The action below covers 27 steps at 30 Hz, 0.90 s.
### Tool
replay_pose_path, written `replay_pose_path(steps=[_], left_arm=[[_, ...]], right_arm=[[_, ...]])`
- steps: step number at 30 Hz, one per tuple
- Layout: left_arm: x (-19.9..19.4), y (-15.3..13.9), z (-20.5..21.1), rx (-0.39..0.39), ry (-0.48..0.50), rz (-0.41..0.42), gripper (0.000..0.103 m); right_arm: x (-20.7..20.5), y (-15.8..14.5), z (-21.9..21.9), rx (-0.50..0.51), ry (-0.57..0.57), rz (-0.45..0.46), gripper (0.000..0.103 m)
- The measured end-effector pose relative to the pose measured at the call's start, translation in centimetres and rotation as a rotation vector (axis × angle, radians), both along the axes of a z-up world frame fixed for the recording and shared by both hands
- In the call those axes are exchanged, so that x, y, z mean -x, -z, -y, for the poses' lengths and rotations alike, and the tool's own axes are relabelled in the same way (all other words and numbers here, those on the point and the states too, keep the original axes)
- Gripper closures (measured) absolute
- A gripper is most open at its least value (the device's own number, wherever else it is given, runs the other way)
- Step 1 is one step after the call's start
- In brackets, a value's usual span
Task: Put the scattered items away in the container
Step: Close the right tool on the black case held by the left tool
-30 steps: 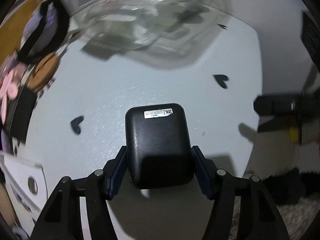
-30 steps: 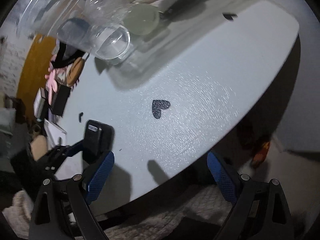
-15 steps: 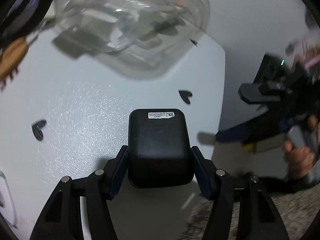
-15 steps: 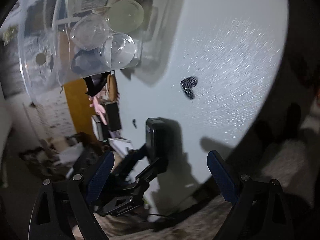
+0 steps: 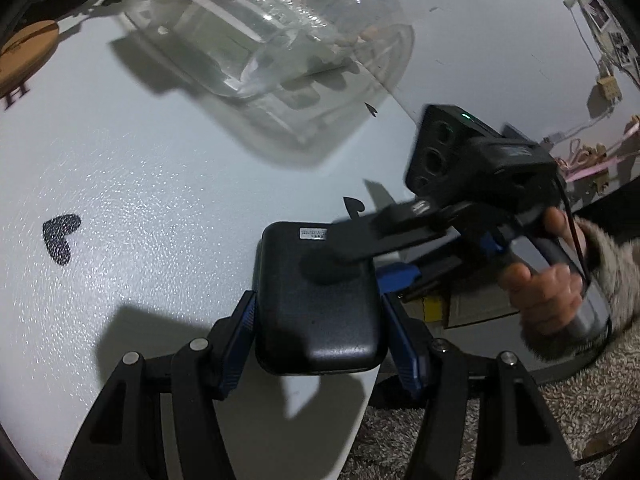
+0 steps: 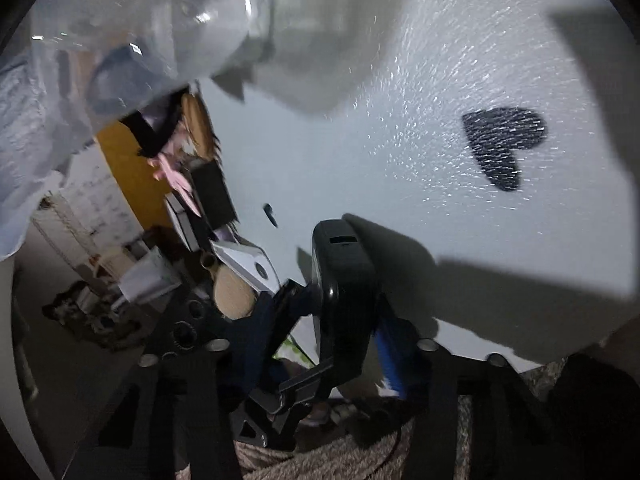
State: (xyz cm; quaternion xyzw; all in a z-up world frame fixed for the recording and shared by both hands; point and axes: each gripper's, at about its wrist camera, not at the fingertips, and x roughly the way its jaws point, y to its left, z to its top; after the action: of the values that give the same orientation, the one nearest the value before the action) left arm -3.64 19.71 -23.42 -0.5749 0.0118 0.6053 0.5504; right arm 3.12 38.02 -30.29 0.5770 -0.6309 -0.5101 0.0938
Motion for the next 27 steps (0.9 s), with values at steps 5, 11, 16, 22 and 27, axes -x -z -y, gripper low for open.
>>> replay_pose_path(steps=[5, 11, 16, 22, 27], left_arm=[[-0.2, -0.3, -0.1, 0.021, 0.030, -0.039, 0.042], [-3.8, -3.3, 0.7, 0.111, 0.034, -0.404, 0.038], [-8.8, -4.6, 1.6, 0.179, 0.132, -0.789, 0.038], [-12.4, -2.0, 1.7, 0.267, 0.309, -1.146, 0.040], [-13.7, -0.7, 2.5, 0.264, 0.436, -1.302, 0.065]], right_arm=[[-0.2, 0.2, 0.2, -0.029, -0.031, 0.013, 0.073], [-1.2, 0.4, 0.7, -0.014, 0.049, 0.036, 0.077], [-1.6, 0.4, 1.0, 0.004, 0.119, 0.074, 0.077], [-1.3, 0.3, 0.9, 0.007, 0.131, 0.122, 0.077], [-1.1, 0.1, 0.9, 0.003, 0.139, 0.160, 0.077]])
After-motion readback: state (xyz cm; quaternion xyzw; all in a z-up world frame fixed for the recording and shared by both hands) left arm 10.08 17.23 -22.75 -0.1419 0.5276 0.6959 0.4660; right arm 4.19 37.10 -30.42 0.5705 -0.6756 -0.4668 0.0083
